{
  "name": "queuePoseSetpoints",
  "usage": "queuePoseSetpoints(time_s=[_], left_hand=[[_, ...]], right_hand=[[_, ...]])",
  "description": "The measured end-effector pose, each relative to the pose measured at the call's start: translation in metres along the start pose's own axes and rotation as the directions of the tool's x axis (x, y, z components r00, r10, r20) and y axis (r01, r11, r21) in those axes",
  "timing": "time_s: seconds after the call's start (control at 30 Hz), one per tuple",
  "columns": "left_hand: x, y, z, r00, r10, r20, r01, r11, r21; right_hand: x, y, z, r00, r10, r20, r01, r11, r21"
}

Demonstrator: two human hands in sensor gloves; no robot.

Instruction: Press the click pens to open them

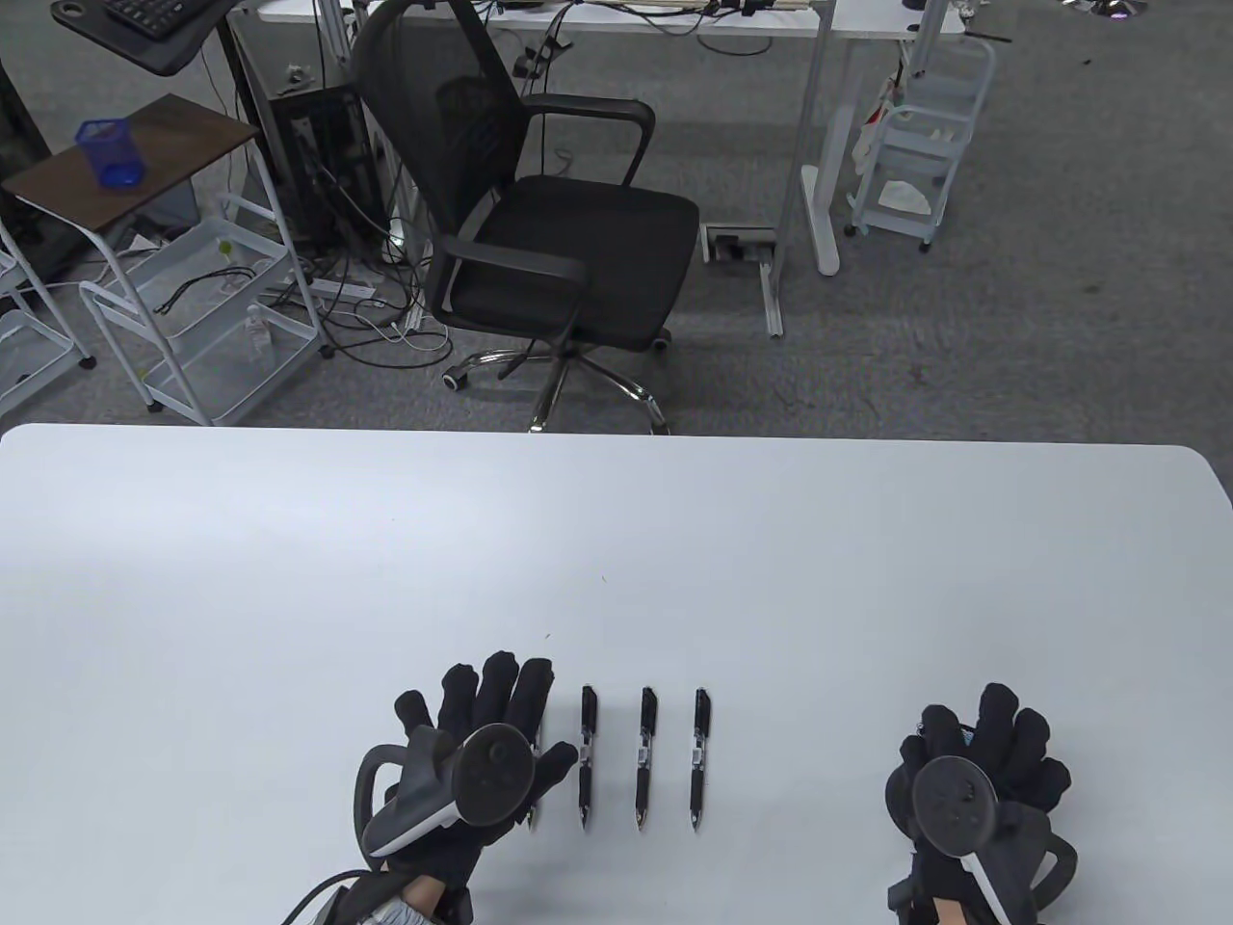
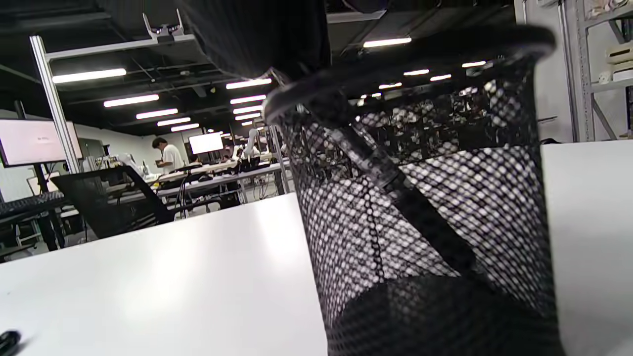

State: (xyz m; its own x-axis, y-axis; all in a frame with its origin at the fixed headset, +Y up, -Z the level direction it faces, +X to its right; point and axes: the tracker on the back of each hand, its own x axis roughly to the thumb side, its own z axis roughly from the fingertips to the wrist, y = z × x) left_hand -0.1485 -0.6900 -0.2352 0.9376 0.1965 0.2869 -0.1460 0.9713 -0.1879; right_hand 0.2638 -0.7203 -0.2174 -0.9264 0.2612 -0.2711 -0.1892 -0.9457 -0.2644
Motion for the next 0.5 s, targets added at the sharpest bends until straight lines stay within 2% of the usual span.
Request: queuePoseSetpoints(time_s=[0.13, 0.27, 0.4, 0.5], left_hand=[[-0.001, 0.000, 0.000, 1.000, 0.004, -0.001, -0.004, 1.000, 0.001], [-0.002, 0.001, 0.000, 1.000, 0.008, -0.001, -0.008, 1.000, 0.004], [-0.001, 0.000, 0.001, 1.000, 0.005, 0.001, -0.005, 1.000, 0.005], [-0.001, 0.000, 0.001, 1.000, 0.004, 0.001, -0.004, 1.000, 0.005]], right_hand=[[0.006, -0.016, 0.000, 0.999, -0.035, 0.011, 0.036, 0.999, -0.039], [0.026, -0.042, 0.002, 0.994, -0.081, 0.074, 0.089, 0.991, -0.103], [0.061, -0.065, 0.007, 0.962, -0.209, 0.178, 0.234, 0.962, -0.137], [0.086, -0.073, 0.011, 0.914, -0.324, 0.243, 0.356, 0.929, -0.099]])
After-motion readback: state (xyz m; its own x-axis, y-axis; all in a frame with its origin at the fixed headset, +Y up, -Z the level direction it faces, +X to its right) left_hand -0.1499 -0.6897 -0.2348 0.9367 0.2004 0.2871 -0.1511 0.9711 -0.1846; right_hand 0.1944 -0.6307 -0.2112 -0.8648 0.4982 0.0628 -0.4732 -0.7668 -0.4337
